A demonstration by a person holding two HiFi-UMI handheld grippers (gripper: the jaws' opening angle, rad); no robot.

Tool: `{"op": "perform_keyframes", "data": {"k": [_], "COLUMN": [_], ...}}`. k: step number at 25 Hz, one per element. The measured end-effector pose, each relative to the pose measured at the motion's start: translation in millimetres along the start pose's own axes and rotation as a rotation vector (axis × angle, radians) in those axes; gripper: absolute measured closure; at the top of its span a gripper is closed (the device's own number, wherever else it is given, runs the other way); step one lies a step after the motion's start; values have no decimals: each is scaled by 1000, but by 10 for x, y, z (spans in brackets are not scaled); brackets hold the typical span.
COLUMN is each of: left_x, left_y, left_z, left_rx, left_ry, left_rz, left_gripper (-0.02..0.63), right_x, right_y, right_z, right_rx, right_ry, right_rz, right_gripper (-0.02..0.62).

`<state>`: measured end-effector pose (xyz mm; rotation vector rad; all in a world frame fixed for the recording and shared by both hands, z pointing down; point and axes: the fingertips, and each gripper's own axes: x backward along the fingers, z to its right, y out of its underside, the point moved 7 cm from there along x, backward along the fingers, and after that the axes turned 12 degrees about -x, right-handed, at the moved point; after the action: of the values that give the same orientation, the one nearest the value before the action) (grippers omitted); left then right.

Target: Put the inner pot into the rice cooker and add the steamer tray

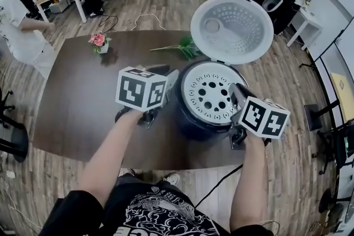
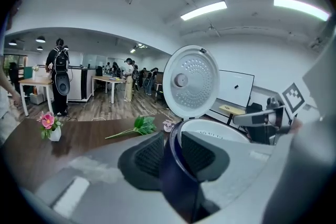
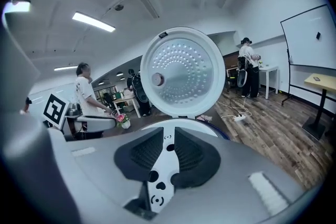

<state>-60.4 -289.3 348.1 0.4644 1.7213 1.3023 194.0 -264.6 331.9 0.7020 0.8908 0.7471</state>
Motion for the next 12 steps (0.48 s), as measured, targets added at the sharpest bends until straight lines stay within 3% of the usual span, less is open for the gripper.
{"op": "perform_keyframes", "data": {"k": [7, 12], "left_x": [385, 804], "left_y": [163, 285], "left_z": [-387, -802], "left_rx": [-16, -26], "left_ry": [-53, -137], "left_rz": [43, 88], "left_gripper": [492, 492], "right_x": [-179, -414], "right_y": [7, 141], "right_z": [-575, -1089], "right_rx": [78, 132], "right_ry": [-57, -112], "right_rz": [52, 75], "right_gripper": [554, 577]}}
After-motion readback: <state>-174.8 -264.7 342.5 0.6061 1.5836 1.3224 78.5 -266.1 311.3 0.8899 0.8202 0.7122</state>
